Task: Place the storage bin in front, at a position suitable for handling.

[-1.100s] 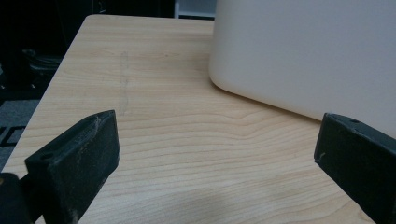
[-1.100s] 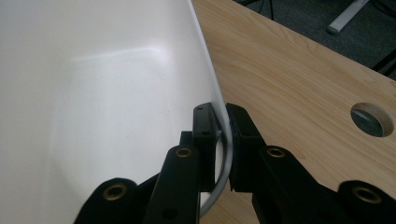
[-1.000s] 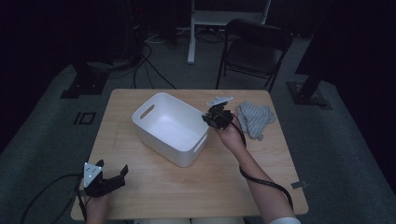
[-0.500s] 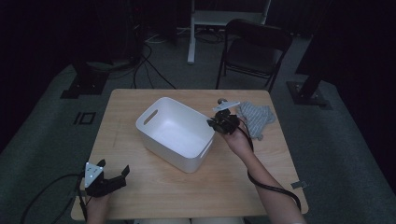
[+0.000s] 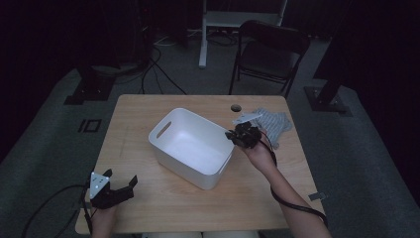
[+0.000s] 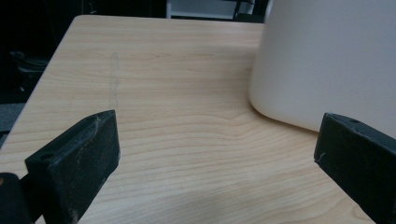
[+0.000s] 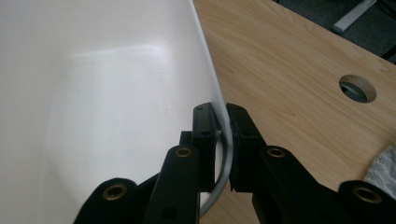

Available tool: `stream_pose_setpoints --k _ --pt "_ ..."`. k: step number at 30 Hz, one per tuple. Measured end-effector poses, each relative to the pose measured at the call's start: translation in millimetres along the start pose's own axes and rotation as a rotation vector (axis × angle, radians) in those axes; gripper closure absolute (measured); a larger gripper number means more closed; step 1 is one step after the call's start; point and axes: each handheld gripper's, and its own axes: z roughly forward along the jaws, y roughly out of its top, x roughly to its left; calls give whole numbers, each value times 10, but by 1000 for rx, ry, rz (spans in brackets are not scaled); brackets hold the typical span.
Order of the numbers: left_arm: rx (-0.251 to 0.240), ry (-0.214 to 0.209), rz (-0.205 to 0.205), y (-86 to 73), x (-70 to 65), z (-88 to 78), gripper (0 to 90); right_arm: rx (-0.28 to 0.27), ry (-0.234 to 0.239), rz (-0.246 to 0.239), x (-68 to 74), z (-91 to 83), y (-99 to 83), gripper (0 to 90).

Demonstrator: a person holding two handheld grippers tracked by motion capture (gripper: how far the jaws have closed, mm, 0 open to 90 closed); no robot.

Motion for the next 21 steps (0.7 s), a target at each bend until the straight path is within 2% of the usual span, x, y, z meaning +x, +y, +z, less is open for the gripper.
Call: stream_pose_setpoints --k 6,11,14,17,21 --pt "-7 3 18 -8 -15 13 4 6 2 -12 -10 -102 -88 834" --pt "-17 -53 21 -10 -58 20 4 10 2 -25 -29 -175 -151 834" --pt "-9 -60 54 -10 -113 21 4 12 7 -24 -41 -214 -186 834" --pt "-12 -76 61 -2 -158 24 4 12 11 -26 -50 -256 -223 834" --pt "26 -85 66 1 -223 36 4 7 11 -22 -52 -330 -297 834"
